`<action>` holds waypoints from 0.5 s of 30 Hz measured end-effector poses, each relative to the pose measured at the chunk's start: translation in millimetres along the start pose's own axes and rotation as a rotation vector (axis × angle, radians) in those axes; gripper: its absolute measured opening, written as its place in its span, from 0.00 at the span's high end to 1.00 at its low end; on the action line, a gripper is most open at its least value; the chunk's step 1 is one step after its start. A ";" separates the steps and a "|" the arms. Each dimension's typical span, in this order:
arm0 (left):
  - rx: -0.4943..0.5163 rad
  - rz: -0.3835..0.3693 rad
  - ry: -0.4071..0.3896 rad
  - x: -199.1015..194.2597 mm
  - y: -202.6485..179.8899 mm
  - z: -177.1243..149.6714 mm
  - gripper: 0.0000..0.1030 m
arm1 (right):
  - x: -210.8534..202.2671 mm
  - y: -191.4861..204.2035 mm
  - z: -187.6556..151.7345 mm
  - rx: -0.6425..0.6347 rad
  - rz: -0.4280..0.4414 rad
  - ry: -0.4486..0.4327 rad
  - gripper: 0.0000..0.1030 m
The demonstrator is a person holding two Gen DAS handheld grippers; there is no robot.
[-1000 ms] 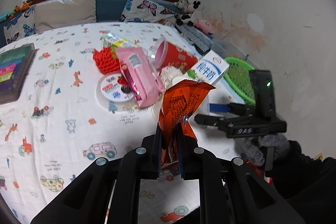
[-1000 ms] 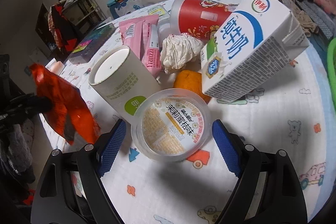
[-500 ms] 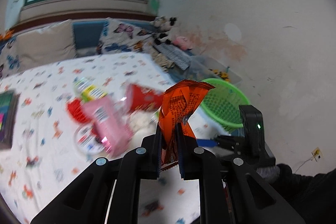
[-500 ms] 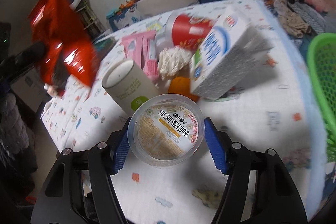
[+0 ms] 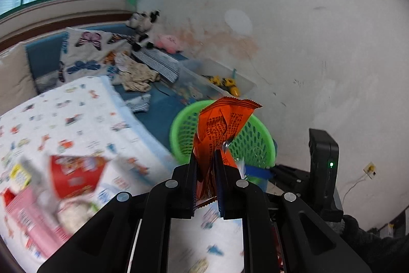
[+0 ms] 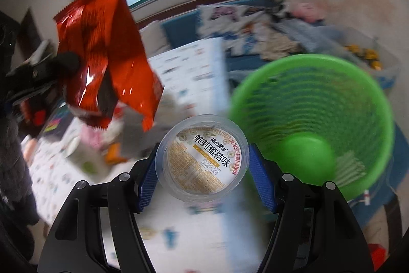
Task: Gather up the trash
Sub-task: 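Carry the orange snack bag with the left gripper and drop it into the green basket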
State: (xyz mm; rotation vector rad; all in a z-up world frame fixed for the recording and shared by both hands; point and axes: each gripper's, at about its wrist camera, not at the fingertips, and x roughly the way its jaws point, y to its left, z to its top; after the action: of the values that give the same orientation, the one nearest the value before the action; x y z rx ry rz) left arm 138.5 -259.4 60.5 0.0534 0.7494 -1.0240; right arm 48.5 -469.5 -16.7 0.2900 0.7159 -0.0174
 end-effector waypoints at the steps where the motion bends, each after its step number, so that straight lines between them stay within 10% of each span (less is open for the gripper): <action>1: 0.000 -0.004 0.012 11.3 -2.8 2.5 0.88 | 1.9 -8.8 2.0 0.014 -0.014 0.003 0.36; 15: -0.047 0.030 0.180 129.0 -13.3 9.4 0.88 | 30.0 -72.7 -4.8 0.077 -0.150 0.049 0.35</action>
State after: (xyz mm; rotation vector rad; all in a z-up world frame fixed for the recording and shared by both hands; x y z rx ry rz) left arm 171.5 -367.3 -4.3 0.1169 0.9336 -0.9808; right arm 59.8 -535.4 -58.3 0.3110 0.7854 -0.1811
